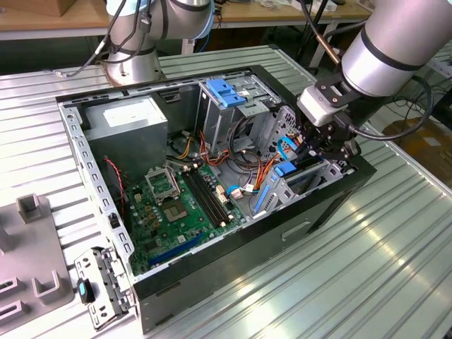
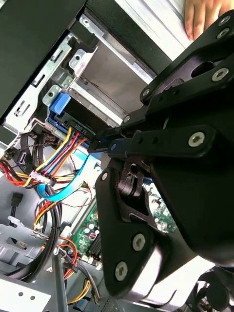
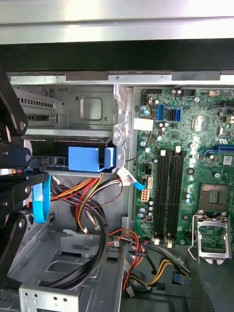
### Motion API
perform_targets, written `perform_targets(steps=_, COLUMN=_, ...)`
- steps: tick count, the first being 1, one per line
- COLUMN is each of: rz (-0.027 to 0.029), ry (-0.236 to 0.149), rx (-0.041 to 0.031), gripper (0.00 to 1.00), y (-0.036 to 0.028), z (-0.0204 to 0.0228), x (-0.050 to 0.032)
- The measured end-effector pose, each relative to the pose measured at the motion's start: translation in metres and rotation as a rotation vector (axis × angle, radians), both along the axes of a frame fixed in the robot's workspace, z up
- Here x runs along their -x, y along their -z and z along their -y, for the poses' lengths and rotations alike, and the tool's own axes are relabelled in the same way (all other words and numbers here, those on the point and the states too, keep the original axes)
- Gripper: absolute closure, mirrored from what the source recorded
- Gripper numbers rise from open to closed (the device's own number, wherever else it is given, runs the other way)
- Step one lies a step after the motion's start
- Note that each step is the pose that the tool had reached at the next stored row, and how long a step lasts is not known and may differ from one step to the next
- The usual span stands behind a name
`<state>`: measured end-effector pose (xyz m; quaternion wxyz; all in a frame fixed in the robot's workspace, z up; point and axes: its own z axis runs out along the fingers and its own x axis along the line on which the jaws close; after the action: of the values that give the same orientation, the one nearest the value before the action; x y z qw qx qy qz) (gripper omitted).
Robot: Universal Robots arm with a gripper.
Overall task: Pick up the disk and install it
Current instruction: 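Insert the second disk wire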
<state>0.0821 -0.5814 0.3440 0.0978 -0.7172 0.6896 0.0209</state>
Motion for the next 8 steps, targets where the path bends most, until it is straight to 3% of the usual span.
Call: perform_targets(steps=8, rz=0.0, ry=0.0, rx=-0.0005, gripper=0.84, y=0.0019, z=0.0003, x=0.0)
